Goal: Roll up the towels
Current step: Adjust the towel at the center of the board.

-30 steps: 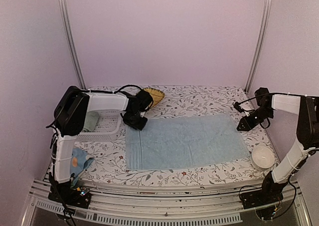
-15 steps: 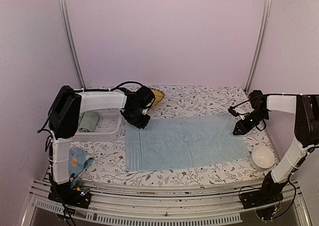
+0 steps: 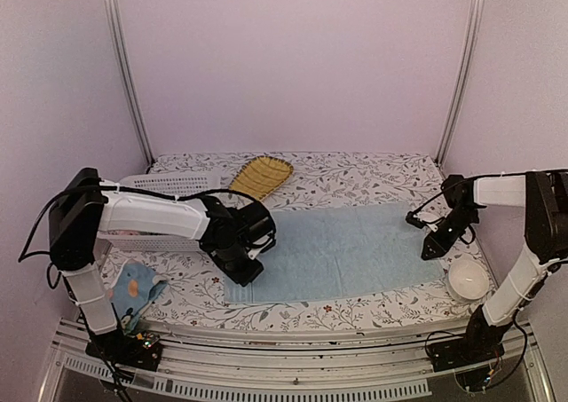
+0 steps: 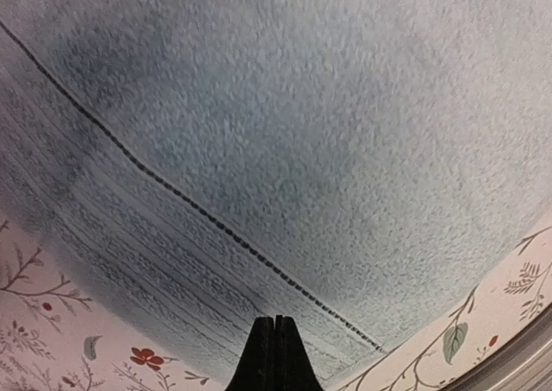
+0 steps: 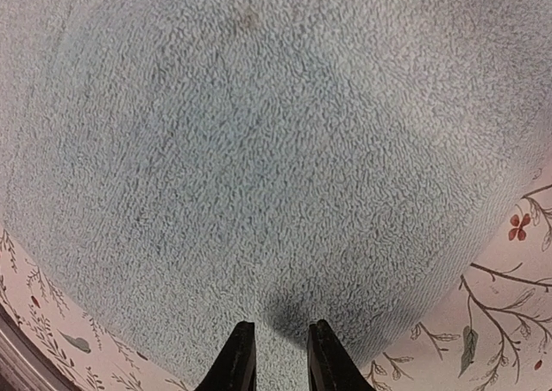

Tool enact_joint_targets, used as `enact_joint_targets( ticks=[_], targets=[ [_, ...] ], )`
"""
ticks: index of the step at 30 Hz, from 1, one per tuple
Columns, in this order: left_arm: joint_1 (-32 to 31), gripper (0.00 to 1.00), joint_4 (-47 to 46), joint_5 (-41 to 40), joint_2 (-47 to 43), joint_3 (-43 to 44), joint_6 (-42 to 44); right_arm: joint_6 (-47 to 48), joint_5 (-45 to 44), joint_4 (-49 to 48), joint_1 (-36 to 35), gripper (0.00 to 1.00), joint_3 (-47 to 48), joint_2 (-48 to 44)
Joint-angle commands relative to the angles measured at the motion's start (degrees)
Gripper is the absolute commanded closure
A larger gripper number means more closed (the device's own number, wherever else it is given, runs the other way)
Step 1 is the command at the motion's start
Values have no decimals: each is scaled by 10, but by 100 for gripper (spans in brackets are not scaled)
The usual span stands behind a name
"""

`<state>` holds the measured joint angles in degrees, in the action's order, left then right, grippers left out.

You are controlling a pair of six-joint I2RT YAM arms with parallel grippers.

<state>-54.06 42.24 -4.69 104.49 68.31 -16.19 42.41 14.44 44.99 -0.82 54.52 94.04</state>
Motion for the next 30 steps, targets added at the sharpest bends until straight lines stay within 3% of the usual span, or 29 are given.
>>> enact_joint_targets(
  ticks=[1,9,21,27,30],
  targets=[
    [-25,100,6,21,-17,-40,-41,31,-52,-15,-1,76,-18,24],
    [-76,100,2,52,-16,-90,-87,49,-110,-31,23,77,-28,57],
    [-142,100,-2,81,-18,-80,-126,115,-133,23,34,77,-29,15],
    [-142,100,14,46,-60,-54,-124,113,-76,87,34,68,55,-8],
    [-131,90,31,20,-86,-34,-123,112,-27,136,34,65,130,-12]
  ],
)
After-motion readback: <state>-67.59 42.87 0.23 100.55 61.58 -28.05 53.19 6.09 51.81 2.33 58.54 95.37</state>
